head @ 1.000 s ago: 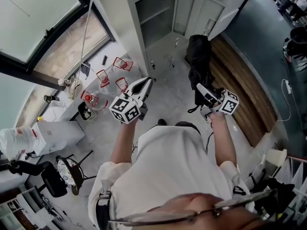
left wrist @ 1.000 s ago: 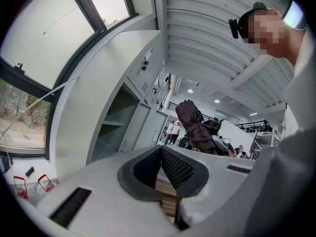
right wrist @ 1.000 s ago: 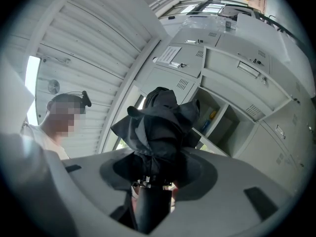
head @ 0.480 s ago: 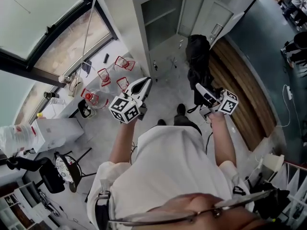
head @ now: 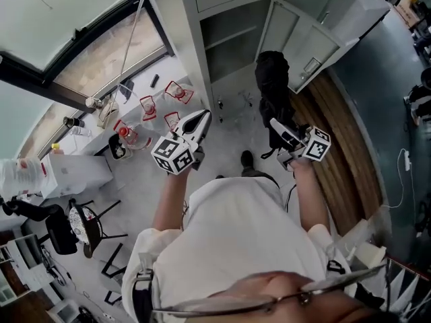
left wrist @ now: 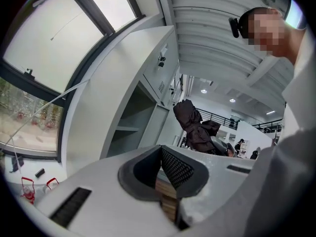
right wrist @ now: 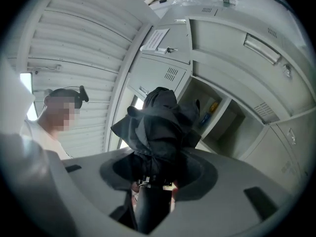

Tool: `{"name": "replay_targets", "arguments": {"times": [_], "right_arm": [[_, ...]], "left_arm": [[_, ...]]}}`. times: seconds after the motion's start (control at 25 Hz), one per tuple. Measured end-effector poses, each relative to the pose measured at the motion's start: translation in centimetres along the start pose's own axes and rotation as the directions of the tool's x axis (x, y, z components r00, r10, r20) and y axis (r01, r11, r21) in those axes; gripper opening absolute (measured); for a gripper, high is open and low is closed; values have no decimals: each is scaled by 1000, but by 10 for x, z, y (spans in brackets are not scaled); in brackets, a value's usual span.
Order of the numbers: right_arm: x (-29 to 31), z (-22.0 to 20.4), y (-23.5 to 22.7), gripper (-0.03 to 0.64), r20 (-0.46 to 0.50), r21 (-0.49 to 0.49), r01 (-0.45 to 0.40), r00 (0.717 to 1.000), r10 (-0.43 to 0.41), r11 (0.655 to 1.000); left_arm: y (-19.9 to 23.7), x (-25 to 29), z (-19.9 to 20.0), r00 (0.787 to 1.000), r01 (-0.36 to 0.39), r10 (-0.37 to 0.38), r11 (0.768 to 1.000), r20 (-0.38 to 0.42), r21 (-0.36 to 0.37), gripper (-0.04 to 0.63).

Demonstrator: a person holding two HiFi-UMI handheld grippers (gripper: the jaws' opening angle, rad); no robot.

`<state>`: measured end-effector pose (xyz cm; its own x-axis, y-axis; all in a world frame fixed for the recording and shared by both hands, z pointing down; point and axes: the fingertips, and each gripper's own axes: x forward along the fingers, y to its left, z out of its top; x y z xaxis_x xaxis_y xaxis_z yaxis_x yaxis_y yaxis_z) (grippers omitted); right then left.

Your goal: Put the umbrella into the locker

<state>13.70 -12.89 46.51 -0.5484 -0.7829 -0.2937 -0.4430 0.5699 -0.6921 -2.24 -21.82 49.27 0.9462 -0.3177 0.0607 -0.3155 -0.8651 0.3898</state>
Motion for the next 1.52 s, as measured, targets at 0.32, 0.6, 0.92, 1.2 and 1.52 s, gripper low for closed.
{"name": "replay_targets", "arguments": {"times": [0.32,0.6,0.92,1.2,1.52], "right_arm": [[19,30,-42,201,-77,39,-49,996,52,998],[39,46,-77,201,-139,74,-75,987,85,994],[78,51,-112,201,-215,133,-106,967,133,985],[123,48,-134,201,-286,161,-117,945,160,980],[167,41,-160,201,-366,118,-55,926,94,992]], "left_arm": [[13,30,15,995,-95,95,996,36,1,5],[22,42,16,982,-180,180,984,59,-7,5],[25,48,12,953,-284,286,958,100,-34,5],[23,49,7,920,-367,371,929,124,-51,5],[18,40,7,886,-440,443,897,137,-53,5]]}}
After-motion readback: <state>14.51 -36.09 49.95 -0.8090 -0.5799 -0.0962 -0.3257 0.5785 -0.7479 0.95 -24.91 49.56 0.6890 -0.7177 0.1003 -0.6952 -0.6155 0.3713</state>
